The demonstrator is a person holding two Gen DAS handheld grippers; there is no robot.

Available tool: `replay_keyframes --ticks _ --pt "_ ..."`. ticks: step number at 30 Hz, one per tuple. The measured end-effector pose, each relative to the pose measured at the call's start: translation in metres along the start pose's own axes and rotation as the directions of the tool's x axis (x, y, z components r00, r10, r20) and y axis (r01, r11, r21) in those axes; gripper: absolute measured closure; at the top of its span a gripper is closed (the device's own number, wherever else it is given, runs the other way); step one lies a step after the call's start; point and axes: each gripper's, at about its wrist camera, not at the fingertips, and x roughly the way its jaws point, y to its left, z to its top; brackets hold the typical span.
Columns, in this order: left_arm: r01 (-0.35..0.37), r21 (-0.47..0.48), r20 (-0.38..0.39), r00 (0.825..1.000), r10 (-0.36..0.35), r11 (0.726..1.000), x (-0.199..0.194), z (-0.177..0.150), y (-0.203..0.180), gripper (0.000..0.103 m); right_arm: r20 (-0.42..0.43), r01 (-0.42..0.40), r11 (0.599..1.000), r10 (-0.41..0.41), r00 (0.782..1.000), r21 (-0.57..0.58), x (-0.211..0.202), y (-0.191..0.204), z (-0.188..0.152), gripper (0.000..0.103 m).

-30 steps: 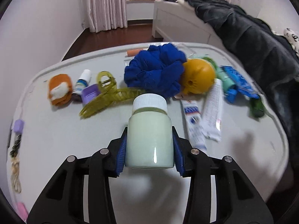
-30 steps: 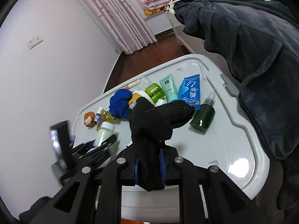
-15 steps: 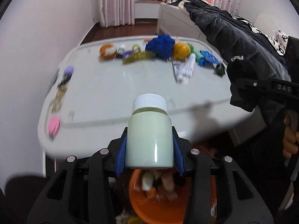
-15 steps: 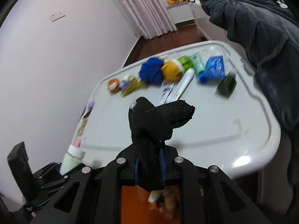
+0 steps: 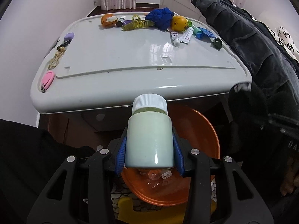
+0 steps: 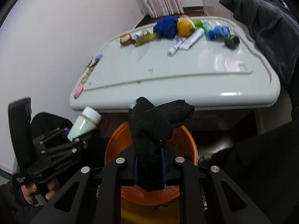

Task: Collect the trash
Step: 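Carry the black cloth and milky jar over the orange bucket and open both grippers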

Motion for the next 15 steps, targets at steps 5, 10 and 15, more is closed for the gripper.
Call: replay_keyframes --ticks 5,10,15 --pt "-0.002 0.01 -0.038 0.999 0.002 1.0 0.008 -0.002 -0.003 0.06 -0.054 -0.006 1.0 0.008 0.999 0.022 0.013 -0.006 -0.002 0.064" --pt "-0.025 0.021 -0.02 0.999 0.025 0.999 0.005 -0.002 -0.004 0.023 -0.081 -0.009 0.999 0.013 0.997 0.05 0.021 -0.013 -0.002 0.051" --pt "-0.023 0.002 -0.04 0.999 0.023 1.0 0.011 0.0 0.001 0.023 -0.065 -0.012 0.998 0.016 0.998 0.058 0.019 -0.018 0.005 0.051"
